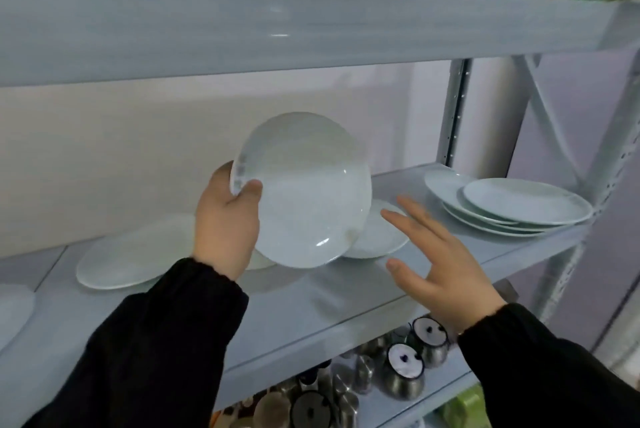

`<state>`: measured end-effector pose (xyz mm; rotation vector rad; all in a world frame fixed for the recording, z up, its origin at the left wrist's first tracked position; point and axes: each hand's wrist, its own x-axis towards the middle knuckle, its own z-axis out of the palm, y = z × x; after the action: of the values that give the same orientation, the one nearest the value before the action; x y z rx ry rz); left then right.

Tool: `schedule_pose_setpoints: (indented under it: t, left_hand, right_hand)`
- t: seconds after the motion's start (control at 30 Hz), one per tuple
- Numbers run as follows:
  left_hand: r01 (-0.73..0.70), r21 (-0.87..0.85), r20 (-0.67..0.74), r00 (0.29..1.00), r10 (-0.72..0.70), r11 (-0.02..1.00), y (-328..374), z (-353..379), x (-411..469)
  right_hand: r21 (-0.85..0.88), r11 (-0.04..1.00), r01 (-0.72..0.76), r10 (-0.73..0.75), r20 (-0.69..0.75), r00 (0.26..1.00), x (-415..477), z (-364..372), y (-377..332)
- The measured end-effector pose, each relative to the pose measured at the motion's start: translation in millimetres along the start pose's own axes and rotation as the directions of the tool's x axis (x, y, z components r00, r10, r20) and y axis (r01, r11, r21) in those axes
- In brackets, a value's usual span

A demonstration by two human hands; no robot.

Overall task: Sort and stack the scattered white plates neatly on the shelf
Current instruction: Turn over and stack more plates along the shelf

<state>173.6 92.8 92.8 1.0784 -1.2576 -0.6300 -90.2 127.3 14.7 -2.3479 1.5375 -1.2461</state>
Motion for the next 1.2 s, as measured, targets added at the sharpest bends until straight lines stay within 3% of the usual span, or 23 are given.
schedule_pose_setpoints:
  t: [0.1,0.27,0.33,0.43,0.57,0.63,0.7,0.8,0.9,1.1,1.2]
  left_hand:
    - [0.206,-0.208,0.051,0.978,-0.200,0.956,-17,47,25]
    - [0.466,-0.308,0.189,0.884,-0.427,0.829,-59,114,48]
    - [0.536,-0.304,0.231,0.843,-0.485,0.787,-73,134,50]
    - [0.561,-0.196,0.266,0.820,-0.507,0.805,-92,154,52]
    - [0.462,0.111,0.235,0.848,-0.475,0.880,-145,169,67]
    - [0.310,0.349,0.259,0.875,-0.409,0.884,-126,165,59]
    - [0.063,0.555,0.354,0.884,-0.305,0.829,-98,160,46]
    - [-0.201,0.710,0.480,0.839,-0.256,0.675,-96,161,41]
    - [-0.287,0.749,0.533,0.796,-0.286,0.598,-102,159,37]
    - [-0.299,0.761,0.516,0.817,-0.258,0.576,-99,157,34]
    - [-0.348,0.720,0.539,0.825,-0.168,0.600,-100,153,33]
  right_hand:
    - [-0.013,1.000,0.000,-0.001,-0.024,1.000,-1,-10,10]
    - [-0.071,0.997,-0.006,0.004,-0.030,1.000,3,-20,30]
    - [-0.092,0.996,-0.012,0.009,-0.033,0.999,7,-22,38]
    - [-0.120,0.993,-0.013,0.012,-0.008,1.000,13,-23,49]
    - [-0.135,0.990,-0.032,0.031,-0.008,0.999,19,-20,63]
    - [-0.140,0.989,-0.039,0.037,-0.012,0.999,21,-16,68]
    - [-0.141,0.989,-0.042,0.041,-0.009,0.999,24,-10,72]
    - [-0.149,0.988,-0.025,0.024,-0.007,1.000,28,-5,76]
    - [-0.164,0.986,-0.009,0.007,-0.015,1.000,31,-3,78]
    - [-0.165,0.986,-0.006,0.003,-0.015,1.000,29,0,76]
    - [-0.160,0.987,-0.006,0.005,-0.004,1.000,27,-1,74]
